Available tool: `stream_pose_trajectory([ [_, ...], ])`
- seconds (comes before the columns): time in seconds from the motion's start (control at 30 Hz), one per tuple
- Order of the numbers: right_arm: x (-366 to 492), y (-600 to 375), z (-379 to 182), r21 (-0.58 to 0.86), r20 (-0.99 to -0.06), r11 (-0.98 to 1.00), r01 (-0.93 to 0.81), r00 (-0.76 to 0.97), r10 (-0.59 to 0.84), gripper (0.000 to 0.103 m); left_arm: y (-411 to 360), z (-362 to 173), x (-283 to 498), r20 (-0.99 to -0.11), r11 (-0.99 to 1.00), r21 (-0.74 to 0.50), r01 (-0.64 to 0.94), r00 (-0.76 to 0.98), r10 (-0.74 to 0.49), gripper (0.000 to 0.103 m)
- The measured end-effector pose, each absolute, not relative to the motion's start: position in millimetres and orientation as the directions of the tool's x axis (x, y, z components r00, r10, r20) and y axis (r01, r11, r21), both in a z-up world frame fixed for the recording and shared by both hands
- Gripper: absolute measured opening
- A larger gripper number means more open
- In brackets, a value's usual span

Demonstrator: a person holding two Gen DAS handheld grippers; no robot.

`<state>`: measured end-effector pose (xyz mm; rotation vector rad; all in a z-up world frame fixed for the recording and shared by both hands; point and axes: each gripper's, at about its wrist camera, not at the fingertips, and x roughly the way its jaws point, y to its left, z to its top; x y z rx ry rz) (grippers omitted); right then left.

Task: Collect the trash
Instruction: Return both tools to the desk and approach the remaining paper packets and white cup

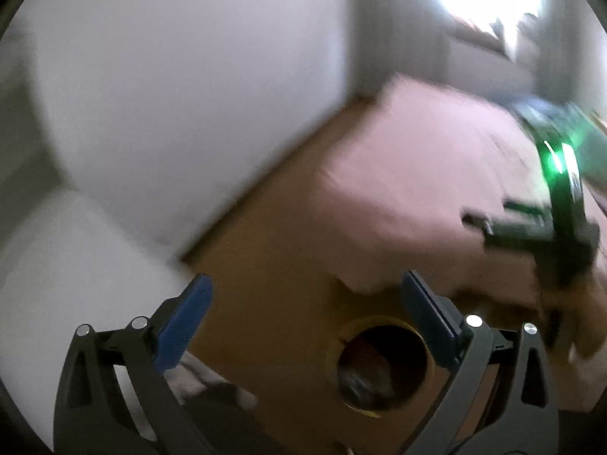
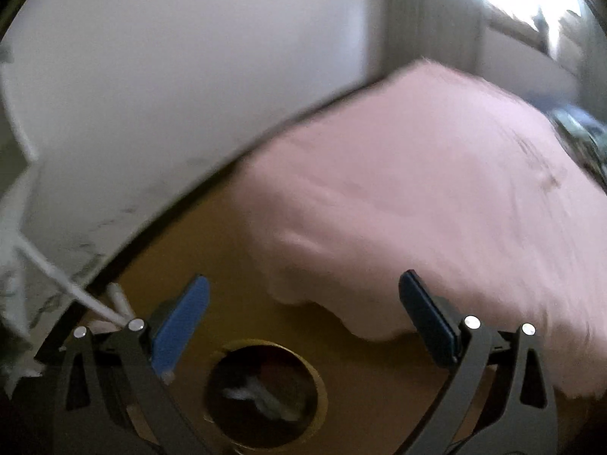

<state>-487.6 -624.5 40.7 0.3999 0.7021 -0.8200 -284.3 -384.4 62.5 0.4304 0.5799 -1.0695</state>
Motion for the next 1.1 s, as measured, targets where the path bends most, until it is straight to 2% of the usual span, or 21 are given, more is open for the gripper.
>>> stream_pose_trajectory([
  [0.1, -428.1, -581.4, 69.6, 0.082, -0.660, 0.738, 0.670, 0.592, -0.463, 0.097, -321.8, 98.2, -241.2, -0.558, 0.584, 0.042, 0.811, 0.504, -0.659, 0.096],
  [0.23, -340.4, -503.3, 95.5, 0.099, -0.603, 0.886, 0.452, 0.736, -0.308, 0.097, -222.9, 117.4, -186.0, -0.510, 0.772, 0.049, 0.634, 0.680, -0.526, 0.096],
  [0.37, -267.3, -416.0, 108.7, 0.106, -0.582, 0.975, 0.194, 0.808, -0.097, 0.097, -111.8, 116.3, -130.5, -0.540, 0.909, 0.058, 0.414, 0.778, -0.320, 0.096],
  [0.53, -194.5, -304.7, 113.2, 0.116, -0.559, 0.985, -0.124, 0.812, 0.168, 0.097, 22.6, 91.9, -79.6, -0.608, 0.986, 0.148, 0.079, 0.793, 0.028, 0.096],
  [0.57, -186.8, -286.5, 112.9, 0.120, -0.567, 0.979, -0.163, 0.798, 0.203, 0.097, 46.7, 87.2, -72.0, -0.626, 0.988, 0.149, 0.040, 0.777, 0.063, 0.096],
  [0.67, -144.2, -228.0, 102.9, 0.134, -0.610, 0.955, -0.266, 0.737, 0.291, 0.095, 96.6, 79.7, -57.9, -0.664, 0.994, 0.105, 0.001, 0.745, 0.070, 0.096],
  [0.73, -121.9, -201.3, 94.2, 0.153, -0.643, 0.935, -0.321, 0.686, 0.341, 0.087, 115.0, 74.3, -52.3, -0.681, 0.997, 0.079, -0.006, 0.730, 0.058, 0.096],
  [0.8, -93.0, -172.2, 84.6, 0.179, -0.671, 0.912, -0.370, 0.632, 0.388, 0.059, 125.0, 70.1, -47.6, -0.695, 0.998, 0.057, -0.003, 0.718, 0.042, 0.096],
  [0.87, -72.2, -149.3, 78.4, 0.176, -0.697, 0.903, -0.392, 0.598, 0.396, 0.053, 128.3, 67.4, -43.4, -0.707, 0.999, 0.041, 0.008, 0.707, 0.023, 0.096],
  [0.97, -52.3, -128.2, 71.9, 0.139, -0.722, 0.904, -0.404, 0.584, 0.372, 0.052, 129.9, 68.7, -28.0, -0.714, 0.999, 0.032, 0.043, 0.700, -0.007, 0.096],
  [1.03, -39.5, -119.9, 67.1, 0.126, -0.739, 0.907, -0.402, 0.572, 0.356, 0.042, 129.2, 66.3, -18.3, -0.709, 0.997, 0.034, 0.066, 0.705, -0.023, 0.096],
  [1.07, -35.4, -115.7, 64.8, 0.114, -0.745, 0.911, -0.397, 0.573, 0.343, 0.032, 126.7, 66.4, -14.2, -0.708, 0.996, 0.031, 0.078, 0.705, -0.033, 0.096],
  [1.1, -27.3, -111.1, 61.5, 0.099, -0.750, 0.916, -0.389, 0.576, 0.326, 0.027, 124.9, 67.2, -5.6, -0.707, 0.995, 0.029, 0.091, 0.706, -0.044, 0.096],
])
